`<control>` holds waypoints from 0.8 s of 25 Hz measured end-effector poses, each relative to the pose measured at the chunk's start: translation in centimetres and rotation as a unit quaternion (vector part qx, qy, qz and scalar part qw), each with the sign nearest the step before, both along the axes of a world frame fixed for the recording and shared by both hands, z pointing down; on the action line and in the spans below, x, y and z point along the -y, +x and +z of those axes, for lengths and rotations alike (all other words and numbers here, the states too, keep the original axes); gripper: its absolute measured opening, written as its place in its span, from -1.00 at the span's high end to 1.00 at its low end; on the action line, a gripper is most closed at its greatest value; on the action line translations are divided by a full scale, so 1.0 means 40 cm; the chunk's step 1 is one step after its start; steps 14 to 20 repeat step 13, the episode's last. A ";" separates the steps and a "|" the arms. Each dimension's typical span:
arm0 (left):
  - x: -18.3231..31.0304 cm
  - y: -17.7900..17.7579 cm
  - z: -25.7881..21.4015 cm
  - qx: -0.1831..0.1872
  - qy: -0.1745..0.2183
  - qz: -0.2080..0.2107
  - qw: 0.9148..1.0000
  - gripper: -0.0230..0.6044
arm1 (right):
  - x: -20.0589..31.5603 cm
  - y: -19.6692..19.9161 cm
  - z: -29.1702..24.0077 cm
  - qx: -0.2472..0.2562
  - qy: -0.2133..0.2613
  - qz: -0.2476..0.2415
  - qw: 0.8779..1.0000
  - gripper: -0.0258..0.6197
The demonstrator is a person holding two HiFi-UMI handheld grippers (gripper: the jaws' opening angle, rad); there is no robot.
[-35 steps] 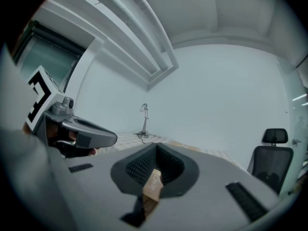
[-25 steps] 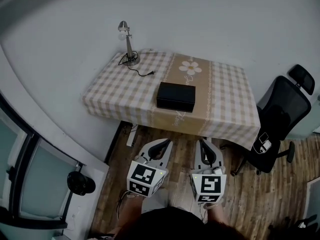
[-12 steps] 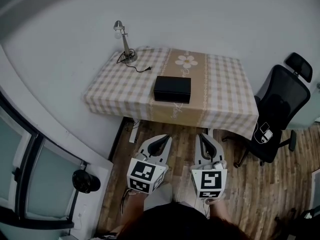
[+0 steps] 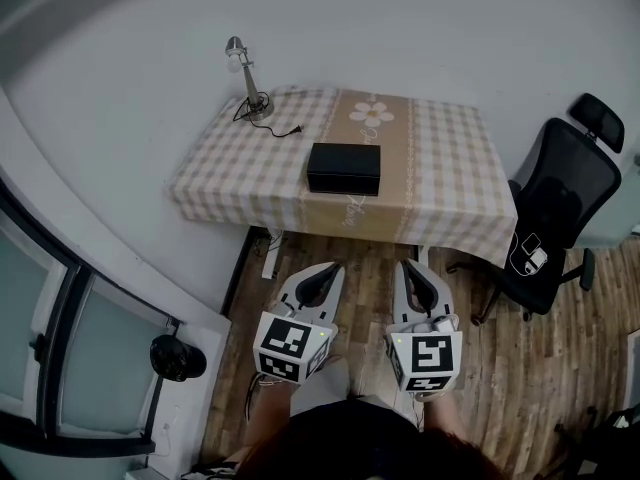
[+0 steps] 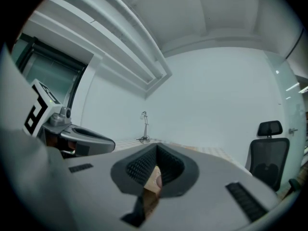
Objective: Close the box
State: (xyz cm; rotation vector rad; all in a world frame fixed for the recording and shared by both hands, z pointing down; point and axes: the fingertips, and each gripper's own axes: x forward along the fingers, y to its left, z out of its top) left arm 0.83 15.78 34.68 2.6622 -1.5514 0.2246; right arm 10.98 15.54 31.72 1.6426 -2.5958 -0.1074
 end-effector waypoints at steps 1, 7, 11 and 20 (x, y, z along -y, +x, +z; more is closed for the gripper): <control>0.000 0.002 -0.002 0.001 0.001 0.002 1.000 0.84 | -0.001 0.000 -0.001 -0.001 0.002 0.000 1.000 0.87; 0.010 0.012 -0.001 0.007 0.003 0.014 1.000 0.84 | 0.000 -0.013 -0.009 0.006 0.008 -0.005 1.000 0.87; 0.032 0.010 -0.001 0.007 0.004 0.018 1.000 0.84 | 0.020 -0.025 -0.008 0.004 0.008 -0.006 1.000 0.87; 0.044 0.008 -0.002 0.007 0.006 0.020 1.000 0.84 | 0.032 -0.030 -0.005 0.007 0.006 -0.006 1.000 0.87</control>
